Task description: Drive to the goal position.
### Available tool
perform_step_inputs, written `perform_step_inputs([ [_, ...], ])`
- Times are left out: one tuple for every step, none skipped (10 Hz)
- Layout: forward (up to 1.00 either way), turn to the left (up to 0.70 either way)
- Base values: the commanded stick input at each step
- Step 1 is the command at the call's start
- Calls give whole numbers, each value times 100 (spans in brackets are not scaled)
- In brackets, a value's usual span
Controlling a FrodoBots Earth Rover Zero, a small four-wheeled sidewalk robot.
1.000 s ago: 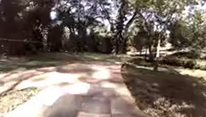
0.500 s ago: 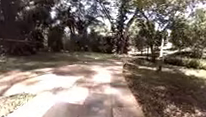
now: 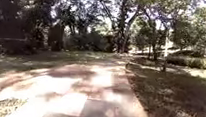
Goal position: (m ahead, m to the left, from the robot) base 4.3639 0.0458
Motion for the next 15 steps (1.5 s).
perform_step_inputs([
  [50,0],
  [50,0],
  [50,0],
  [50,0],
  [50,0],
  [50,-15],
  [50,-42],
  [50,-50],
  [50,-50],
  [50,-50],
  [50,-50],
  [50,-50],
  [50,-47],
  [50,-19],
  [50,-2],
])
